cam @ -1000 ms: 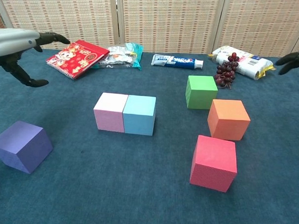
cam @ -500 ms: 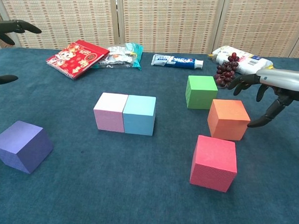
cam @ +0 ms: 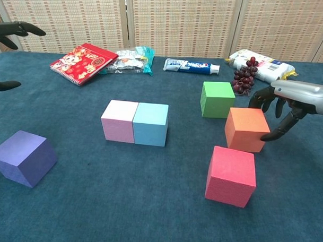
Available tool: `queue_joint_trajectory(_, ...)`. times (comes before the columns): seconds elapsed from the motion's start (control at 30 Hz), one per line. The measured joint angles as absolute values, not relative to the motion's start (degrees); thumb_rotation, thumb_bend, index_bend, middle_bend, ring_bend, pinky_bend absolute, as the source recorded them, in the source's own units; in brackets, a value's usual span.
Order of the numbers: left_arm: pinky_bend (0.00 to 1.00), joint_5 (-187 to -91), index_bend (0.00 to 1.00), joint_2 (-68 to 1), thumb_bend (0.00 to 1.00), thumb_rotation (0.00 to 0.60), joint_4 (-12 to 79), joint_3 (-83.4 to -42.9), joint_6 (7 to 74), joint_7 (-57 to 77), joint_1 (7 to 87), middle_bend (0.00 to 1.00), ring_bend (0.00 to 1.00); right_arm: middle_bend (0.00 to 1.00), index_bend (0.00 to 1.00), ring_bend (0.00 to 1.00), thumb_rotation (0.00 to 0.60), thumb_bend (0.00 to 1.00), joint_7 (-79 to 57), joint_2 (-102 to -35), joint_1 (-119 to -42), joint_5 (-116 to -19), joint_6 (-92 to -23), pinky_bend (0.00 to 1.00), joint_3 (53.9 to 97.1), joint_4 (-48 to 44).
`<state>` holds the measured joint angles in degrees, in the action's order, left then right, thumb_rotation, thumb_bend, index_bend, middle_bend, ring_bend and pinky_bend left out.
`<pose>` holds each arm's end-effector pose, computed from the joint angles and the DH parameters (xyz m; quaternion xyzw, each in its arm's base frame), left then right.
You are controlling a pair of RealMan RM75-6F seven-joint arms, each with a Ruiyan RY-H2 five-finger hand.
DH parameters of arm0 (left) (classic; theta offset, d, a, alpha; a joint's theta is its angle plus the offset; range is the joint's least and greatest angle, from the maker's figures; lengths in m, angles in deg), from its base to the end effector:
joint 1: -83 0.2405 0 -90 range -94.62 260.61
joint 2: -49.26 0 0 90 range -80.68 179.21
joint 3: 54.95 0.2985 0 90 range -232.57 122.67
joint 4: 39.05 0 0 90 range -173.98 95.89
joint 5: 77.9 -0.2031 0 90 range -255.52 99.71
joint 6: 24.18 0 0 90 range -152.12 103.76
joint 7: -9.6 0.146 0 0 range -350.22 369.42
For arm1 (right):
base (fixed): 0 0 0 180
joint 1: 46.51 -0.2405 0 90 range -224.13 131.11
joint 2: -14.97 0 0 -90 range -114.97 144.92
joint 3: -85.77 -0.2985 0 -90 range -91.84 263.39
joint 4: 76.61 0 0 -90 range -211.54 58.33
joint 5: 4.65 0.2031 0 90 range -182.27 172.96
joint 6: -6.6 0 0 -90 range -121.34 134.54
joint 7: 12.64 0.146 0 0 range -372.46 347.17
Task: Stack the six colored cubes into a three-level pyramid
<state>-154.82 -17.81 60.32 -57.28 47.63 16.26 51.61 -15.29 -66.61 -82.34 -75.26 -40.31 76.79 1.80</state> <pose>-0.2330 0.3122 0.1277 -0.6928 -0.3593 -0.4256 0.4580 -0.2635 -0.3685 0.0308 0.7216 -0.4492 0.3240 0.4153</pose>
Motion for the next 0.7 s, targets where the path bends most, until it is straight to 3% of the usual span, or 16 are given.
queue_joint_trajectory(0.33,0.17,-156.71,0.08,-16.54,0.33,0.600,61.26,-58.09,47.90,15.97,52.97,0.00,0.00,0.49,0.51,0.44,0.600,0.16,-14.39,-64.34,-83.52,-72.69,-39.35,0.55,75.22,9.81)
queue_joint_trajectory(0.7,0.17,-158.06,0.07,-15.79,0.33,0.600,60.98,-58.56,48.43,13.89,54.86,0.00,0.00,0.49,0.50,0.44,0.600,0.16,-20.13,-67.03,-90.34,-63.32,-34.91,0.53,72.99,10.01)
